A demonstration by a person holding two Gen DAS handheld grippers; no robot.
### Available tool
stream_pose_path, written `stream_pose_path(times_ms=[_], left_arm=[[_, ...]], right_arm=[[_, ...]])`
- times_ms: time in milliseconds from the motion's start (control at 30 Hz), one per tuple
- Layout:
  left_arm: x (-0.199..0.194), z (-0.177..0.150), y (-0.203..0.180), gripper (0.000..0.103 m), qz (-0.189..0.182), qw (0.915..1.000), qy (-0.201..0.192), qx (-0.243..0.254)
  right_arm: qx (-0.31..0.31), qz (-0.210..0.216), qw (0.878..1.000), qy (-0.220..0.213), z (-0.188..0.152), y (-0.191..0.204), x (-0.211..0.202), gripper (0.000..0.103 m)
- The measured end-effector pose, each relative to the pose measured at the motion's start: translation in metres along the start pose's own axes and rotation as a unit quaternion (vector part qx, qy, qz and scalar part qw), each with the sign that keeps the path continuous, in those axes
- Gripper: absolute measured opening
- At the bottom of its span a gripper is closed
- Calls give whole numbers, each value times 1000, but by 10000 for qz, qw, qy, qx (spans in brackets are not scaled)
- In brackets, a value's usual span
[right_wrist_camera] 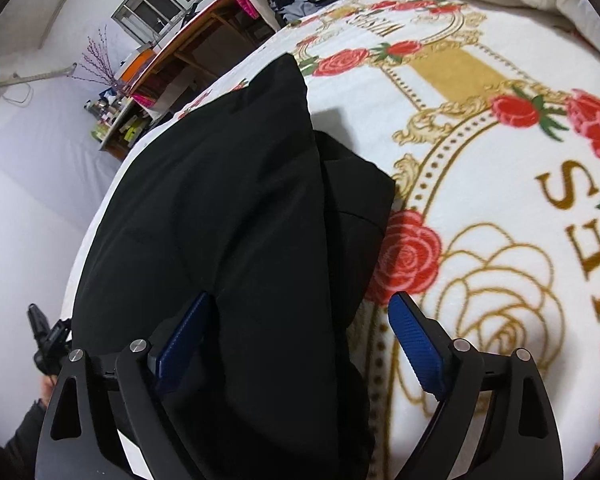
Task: Fold large clothes
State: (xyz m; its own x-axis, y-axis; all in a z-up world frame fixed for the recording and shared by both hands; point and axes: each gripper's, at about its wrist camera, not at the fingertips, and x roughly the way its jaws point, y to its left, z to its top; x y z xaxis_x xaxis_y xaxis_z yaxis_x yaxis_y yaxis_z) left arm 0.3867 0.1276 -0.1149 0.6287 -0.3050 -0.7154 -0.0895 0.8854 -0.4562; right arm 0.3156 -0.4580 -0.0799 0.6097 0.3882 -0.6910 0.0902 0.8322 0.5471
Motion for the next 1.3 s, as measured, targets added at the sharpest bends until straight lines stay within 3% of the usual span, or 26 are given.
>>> stream_pose_path(times_ms=[333,500,700,867,933,1300], left_arm=[[15,4,-2,92,-254,9995,161,-47],[17,4,-6,90,-208,9996,188,29],[15,1,-14,70,-139,9997,114,139],[3,-1,-27,42,21,9994,34,346],[-5,0,-32,36,108,9990,-12,438],[-38,12,-46,30,277,9975,-229,603]], right_arm=[[66,393,9989,232,9,-2,23,89],[0,502,9984,254,15,5,29,78],[-89,578,9981,217,17,17,27,51],[-150,437,9988,177,20,27,22,40],[-184,367,9990,152,23,33,19,35],[-385,178,9991,40,31,52,-7,29]])
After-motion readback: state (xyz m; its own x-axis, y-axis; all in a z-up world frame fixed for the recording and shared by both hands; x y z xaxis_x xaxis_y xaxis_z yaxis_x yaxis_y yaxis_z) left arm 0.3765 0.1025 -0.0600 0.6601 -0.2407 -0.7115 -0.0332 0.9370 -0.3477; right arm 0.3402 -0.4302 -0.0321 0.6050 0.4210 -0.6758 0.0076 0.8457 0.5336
